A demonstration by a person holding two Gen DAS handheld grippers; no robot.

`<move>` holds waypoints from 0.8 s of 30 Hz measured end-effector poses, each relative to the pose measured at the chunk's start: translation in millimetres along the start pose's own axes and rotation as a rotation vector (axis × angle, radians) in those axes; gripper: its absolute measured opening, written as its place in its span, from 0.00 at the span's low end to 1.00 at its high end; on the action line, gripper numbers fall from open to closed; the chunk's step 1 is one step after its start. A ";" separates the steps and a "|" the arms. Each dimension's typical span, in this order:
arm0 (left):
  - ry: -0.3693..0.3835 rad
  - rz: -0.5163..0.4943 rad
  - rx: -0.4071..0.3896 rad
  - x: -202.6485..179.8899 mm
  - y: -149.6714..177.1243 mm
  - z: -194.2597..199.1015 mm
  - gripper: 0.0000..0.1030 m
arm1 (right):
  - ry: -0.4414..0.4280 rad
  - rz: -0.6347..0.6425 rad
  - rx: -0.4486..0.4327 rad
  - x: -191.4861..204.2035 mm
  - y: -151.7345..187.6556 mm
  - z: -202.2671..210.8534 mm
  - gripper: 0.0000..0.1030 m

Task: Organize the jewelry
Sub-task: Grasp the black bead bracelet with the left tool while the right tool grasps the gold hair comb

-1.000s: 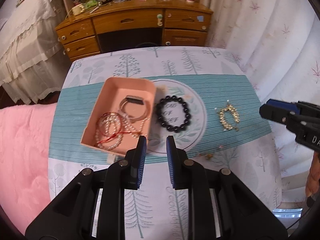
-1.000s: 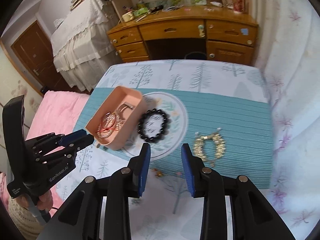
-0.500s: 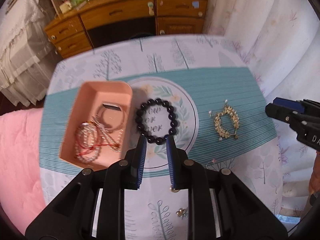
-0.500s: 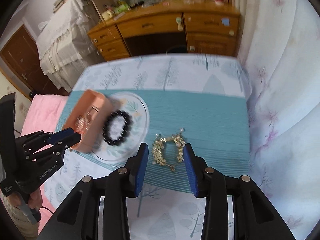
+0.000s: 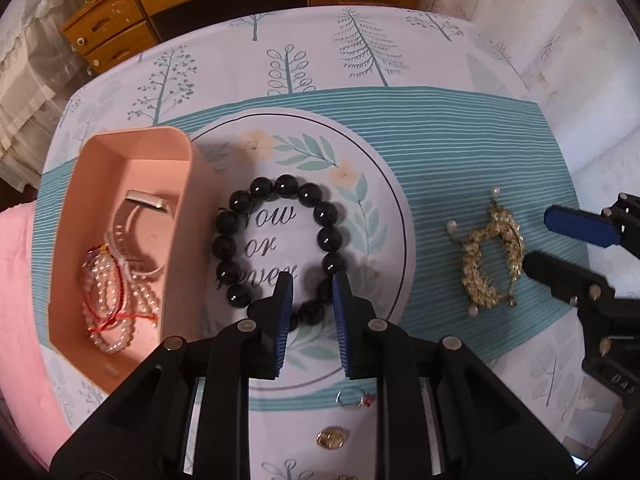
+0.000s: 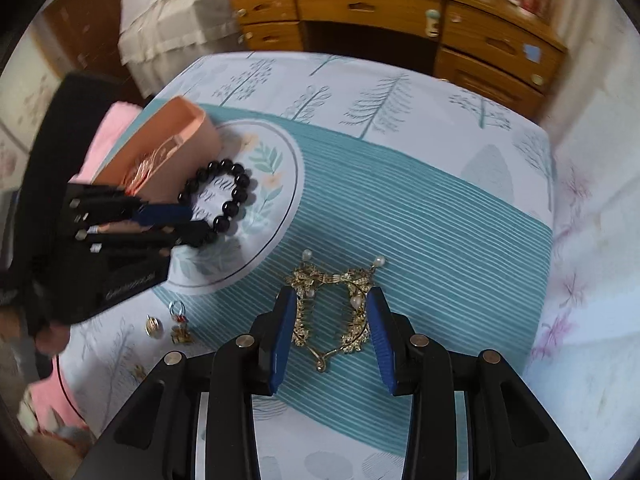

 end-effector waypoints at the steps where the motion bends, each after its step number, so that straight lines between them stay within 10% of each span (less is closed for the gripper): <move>1: 0.008 0.000 0.008 -1.2 -1.2 -3.3 0.17 | 0.003 0.023 0.006 0.6 -0.6 -3.3 0.35; 24: 0.028 -0.004 0.024 -11.1 -10.8 -18.4 0.17 | 0.095 0.453 0.027 17.2 -2.5 -52.7 0.35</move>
Point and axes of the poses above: each gripper's, at about its wrist camera, not at the fingertips, and z roughly against the way its jaws point, x to its left, y to its underside, the point moved 6 cm from there along -z, roughly the way its jaws point, and after that the axes turned 5 degrees about -y, right-handed, at the moved point
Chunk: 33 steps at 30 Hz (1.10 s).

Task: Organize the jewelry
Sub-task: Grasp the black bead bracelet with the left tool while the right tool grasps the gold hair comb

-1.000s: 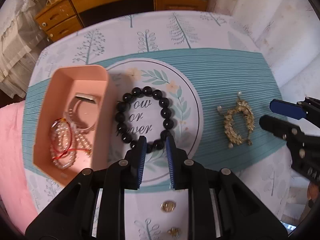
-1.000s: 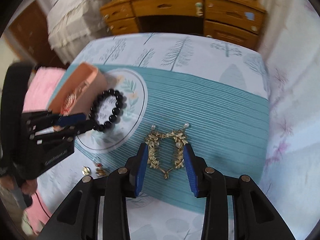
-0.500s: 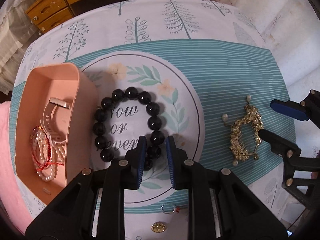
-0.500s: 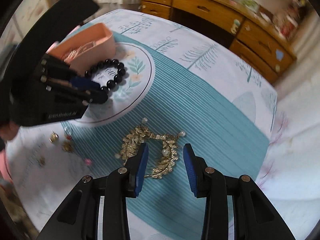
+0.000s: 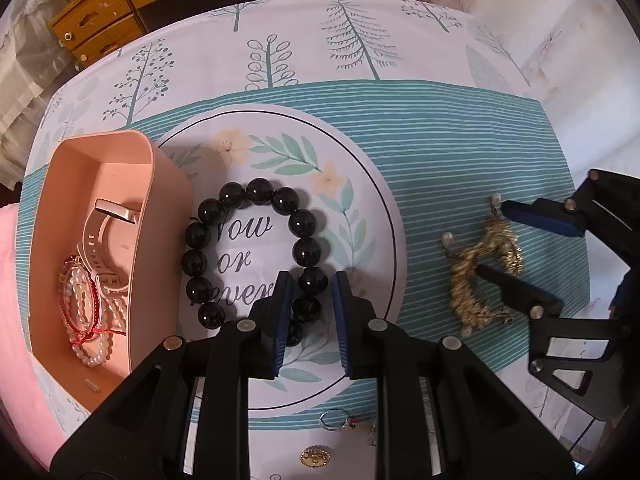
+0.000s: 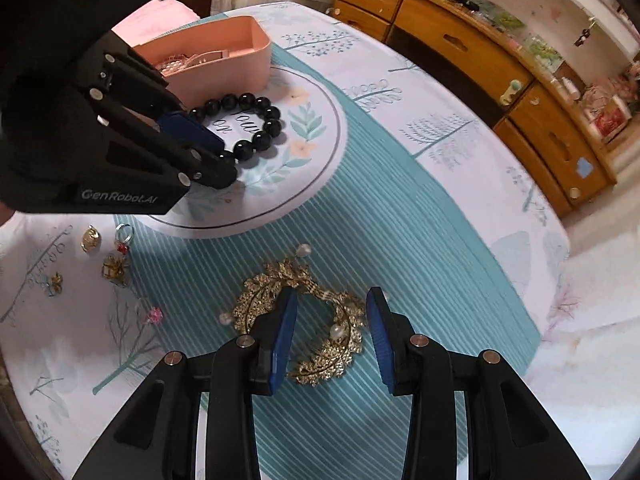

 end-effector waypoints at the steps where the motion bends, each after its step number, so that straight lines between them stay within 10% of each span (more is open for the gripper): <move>1: 0.001 0.001 -0.002 0.7 0.0 0.5 0.17 | -0.010 -0.004 0.000 -0.4 -1.2 -2.7 0.35; 16: 0.009 0.011 -0.022 3.3 0.2 2.0 0.16 | -0.075 -0.222 0.091 -16.5 9.2 -6.8 0.25; 20: 0.013 0.014 -0.023 2.9 0.3 2.3 0.16 | 0.021 -0.113 0.076 -5.0 12.0 -4.3 0.53; 27: 0.009 0.004 -0.034 2.6 3.5 3.4 0.16 | 0.063 -0.019 0.024 8.3 4.2 -4.5 0.58; 33: 0.017 0.007 -0.044 3.2 5.4 4.4 0.15 | -0.026 -0.067 -0.007 5.1 -2.7 -9.9 0.24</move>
Point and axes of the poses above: each gripper's, at about its wrist camera, not at the fingertips, and z roughly against the way its jaws point, x to its left, y to its underside, the point moved 6 cm from there along -z, roughly the way its jaws point, and after that the axes turned 5 degrees about -y, right-handed, at the moved point
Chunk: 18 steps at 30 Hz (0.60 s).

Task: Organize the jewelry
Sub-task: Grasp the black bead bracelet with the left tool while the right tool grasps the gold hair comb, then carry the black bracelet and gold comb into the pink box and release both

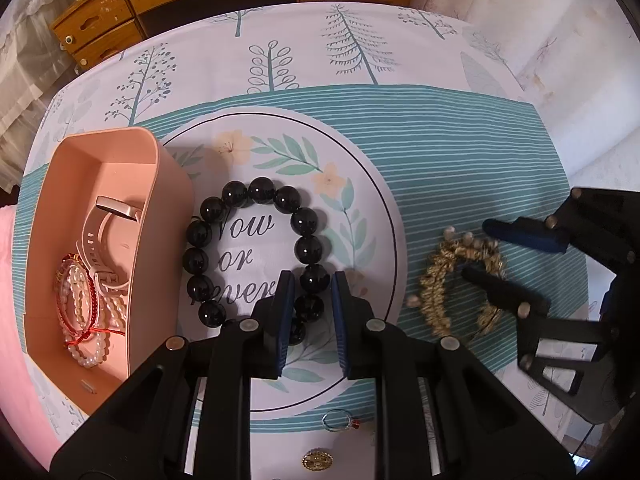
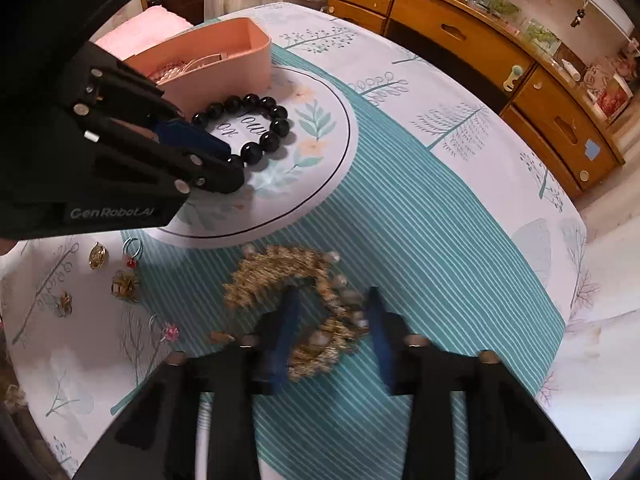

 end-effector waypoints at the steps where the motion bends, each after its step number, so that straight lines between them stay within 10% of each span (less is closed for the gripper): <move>1: 0.004 0.002 -0.001 0.4 -0.1 0.1 0.15 | -0.005 -0.001 -0.006 0.8 0.2 0.7 0.20; 18: 0.050 0.060 -0.103 12.3 0.7 47.5 0.12 | 0.025 -0.111 -0.127 5.1 3.2 48.2 0.08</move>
Point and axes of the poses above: each gripper's, at about its wrist camera, not at the fingertips, and z roughly against the way its jaws point, x to its left, y to its underside, the point moved 6 cm from there along -z, roughly the way its jaws point, and after that the axes turned 5 degrees about -y, right-handed, at the moved point
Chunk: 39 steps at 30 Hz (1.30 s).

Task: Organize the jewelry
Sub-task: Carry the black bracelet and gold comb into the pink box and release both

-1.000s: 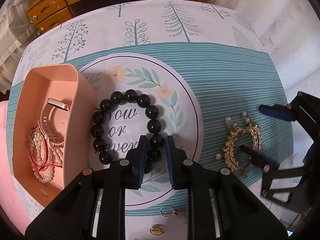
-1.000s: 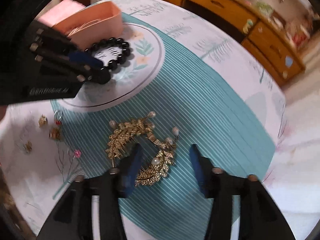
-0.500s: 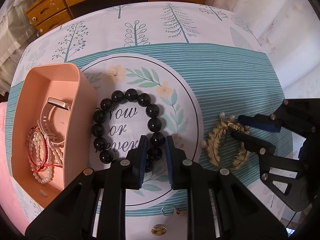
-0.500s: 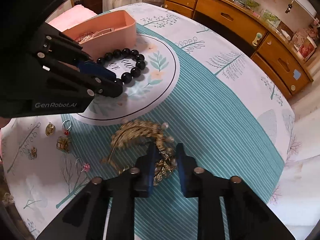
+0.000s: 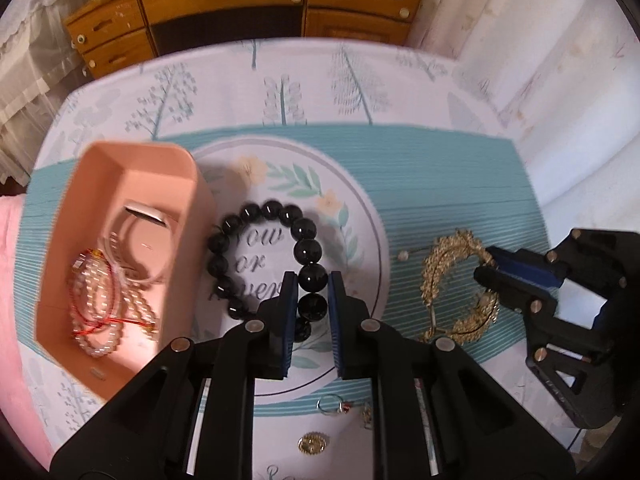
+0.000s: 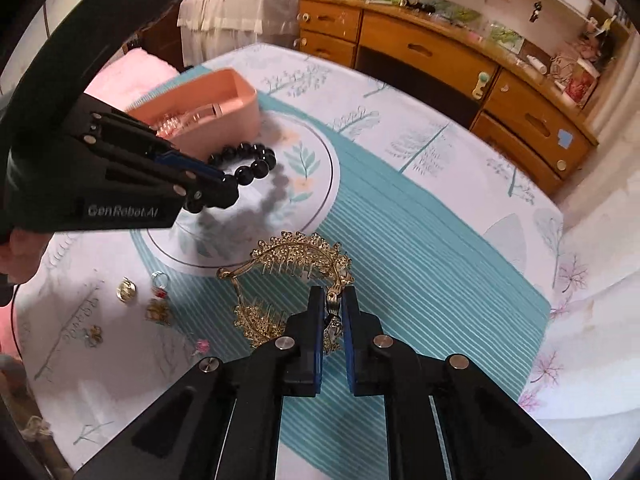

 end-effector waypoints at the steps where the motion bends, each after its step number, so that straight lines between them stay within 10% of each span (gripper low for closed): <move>1: 0.002 0.003 -0.013 1.1 -3.3 7.4 0.12 | 0.005 -0.004 -0.011 1.4 -1.9 6.1 0.08; 17: -0.042 0.057 -0.215 83.5 -14.9 138.5 0.12 | 0.038 -0.075 -0.156 53.7 -73.8 74.5 0.08; 28: -0.204 0.107 -0.171 157.4 0.6 95.5 0.12 | 0.017 -0.113 -0.189 101.5 -136.6 59.9 0.08; 39: 0.051 0.135 -0.036 148.3 21.2 33.3 0.13 | 0.025 -0.139 -0.155 112.5 -154.0 25.7 0.08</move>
Point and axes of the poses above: each gripper's, at about its wrist camera, not at the fingertips, and z roughly against the way its jaws point, x to its left, y to its underside, the point moved 6 cm from there along -z, roughly the way its jaws point, and after that the axes turned 5 degrees about -y, right-handed, at the moved point
